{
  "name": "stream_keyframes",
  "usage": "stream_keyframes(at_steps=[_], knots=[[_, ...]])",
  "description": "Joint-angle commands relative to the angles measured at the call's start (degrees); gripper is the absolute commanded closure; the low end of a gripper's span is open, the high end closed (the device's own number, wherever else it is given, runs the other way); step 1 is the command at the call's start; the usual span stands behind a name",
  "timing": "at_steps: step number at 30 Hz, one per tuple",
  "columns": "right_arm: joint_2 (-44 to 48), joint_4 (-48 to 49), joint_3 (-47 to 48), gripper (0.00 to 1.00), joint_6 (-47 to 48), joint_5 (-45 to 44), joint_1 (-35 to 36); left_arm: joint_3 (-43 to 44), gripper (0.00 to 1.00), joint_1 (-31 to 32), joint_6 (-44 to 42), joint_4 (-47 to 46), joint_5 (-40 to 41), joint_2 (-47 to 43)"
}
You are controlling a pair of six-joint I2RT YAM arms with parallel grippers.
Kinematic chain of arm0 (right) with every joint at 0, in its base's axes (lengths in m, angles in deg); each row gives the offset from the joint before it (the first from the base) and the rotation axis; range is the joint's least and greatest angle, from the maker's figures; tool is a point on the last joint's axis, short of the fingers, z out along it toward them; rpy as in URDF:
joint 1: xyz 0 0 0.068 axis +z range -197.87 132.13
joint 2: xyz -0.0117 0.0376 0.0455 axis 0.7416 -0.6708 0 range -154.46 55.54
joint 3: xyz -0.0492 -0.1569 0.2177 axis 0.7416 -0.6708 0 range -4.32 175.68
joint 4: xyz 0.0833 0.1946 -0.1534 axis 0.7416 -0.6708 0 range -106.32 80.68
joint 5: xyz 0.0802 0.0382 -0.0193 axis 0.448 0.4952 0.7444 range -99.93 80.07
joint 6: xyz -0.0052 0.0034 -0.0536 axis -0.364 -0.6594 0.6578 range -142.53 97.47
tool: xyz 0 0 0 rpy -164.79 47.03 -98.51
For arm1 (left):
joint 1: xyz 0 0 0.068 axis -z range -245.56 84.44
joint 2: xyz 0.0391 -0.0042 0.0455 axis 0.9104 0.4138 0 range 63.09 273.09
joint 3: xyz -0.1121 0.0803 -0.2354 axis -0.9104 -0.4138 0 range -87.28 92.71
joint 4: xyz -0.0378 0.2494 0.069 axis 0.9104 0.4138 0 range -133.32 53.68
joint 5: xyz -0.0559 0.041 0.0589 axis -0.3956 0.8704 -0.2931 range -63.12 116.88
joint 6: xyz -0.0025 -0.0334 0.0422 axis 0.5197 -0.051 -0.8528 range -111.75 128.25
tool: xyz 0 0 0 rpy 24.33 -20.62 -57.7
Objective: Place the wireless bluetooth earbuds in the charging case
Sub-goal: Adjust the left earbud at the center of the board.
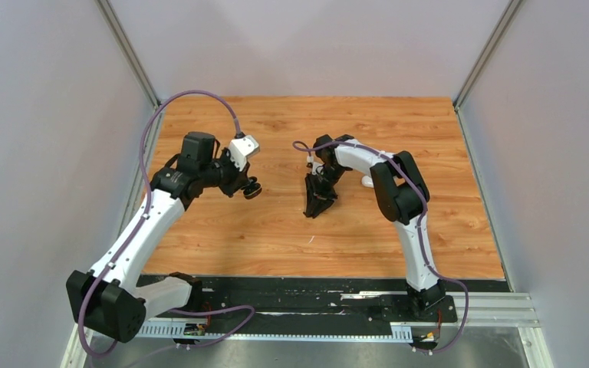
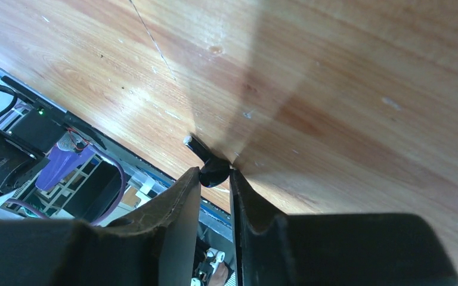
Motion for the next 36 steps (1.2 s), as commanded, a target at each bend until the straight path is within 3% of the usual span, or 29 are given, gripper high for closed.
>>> stream_keyframes(at_steps=[1, 8, 14, 21, 26, 31, 36], knots=[[-1.01, 1.62, -0.94, 0.76, 0.97, -9.46, 0.73, -0.98, 1.00, -0.38, 0.05, -2.03, -0.43, -3.61], [-1.49, 3.08, 6.25, 0.86, 14.46, -9.21, 1.13, -2.41, 1.00, -0.37, 0.86, -3.04, -0.40, -5.31], [-4.01, -5.51, 17.34, 0.92, 33.55, -12.60, 4.49, -3.14, 1.00, -0.44, 1.27, -3.67, -0.33, -6.48], [2.42, -5.56, 9.94, 0.91, 49.79, -14.55, 5.56, -2.93, 1.00, -1.16, 1.00, -2.75, 0.24, -8.04], [6.52, -7.20, 3.17, 0.91, 62.13, -20.60, 7.08, -2.77, 1.00, -1.70, 1.44, -3.01, 0.10, -8.22], [9.56, -4.17, -2.45, 0.84, 73.74, -25.20, 8.07, -2.70, 1.00, -2.53, 2.65, -4.41, -0.34, -8.18], [8.46, -4.54, 0.84, 0.70, 74.36, -26.50, 8.88, -2.34, 1.00, -3.37, 3.19, -4.83, -0.72, -8.17]])
